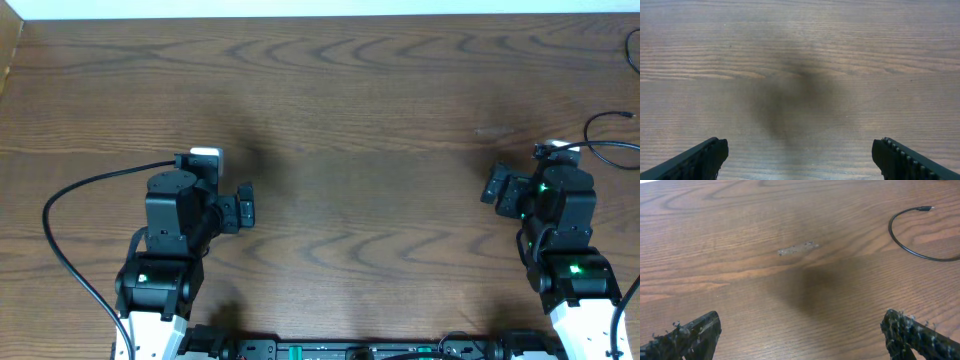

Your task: Untangle cables

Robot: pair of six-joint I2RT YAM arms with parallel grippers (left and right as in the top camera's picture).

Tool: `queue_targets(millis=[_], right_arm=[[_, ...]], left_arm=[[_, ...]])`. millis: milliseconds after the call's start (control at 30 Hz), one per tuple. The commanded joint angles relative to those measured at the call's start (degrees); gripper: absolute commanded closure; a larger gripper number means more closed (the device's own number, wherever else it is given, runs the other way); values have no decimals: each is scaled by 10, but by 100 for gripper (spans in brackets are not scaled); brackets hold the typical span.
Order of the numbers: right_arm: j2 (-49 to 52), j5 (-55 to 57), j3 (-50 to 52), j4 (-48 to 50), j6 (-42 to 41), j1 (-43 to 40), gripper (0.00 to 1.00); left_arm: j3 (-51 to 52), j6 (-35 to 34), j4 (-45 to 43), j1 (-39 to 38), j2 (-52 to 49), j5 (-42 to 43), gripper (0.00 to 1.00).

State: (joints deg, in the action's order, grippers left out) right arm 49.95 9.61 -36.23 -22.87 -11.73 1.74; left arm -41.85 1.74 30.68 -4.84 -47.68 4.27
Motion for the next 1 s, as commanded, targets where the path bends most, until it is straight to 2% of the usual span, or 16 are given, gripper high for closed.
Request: queue_targets(millis=[0,767,867,967], right_arm=[[-3,7,3,-1,-4,3,1],[-3,7,3,-78,-4,3,1],[-3,6,3,-43,-4,3,1],[-5,9,1,33,-4,3,1]], left_arm=[[-1,3,1,-1,1,-7,2],[-1,3,1,-1,1,-7,2],[-1,3,1,-1,1,-7,2],[-1,3,1,-1,1,-7,2]])
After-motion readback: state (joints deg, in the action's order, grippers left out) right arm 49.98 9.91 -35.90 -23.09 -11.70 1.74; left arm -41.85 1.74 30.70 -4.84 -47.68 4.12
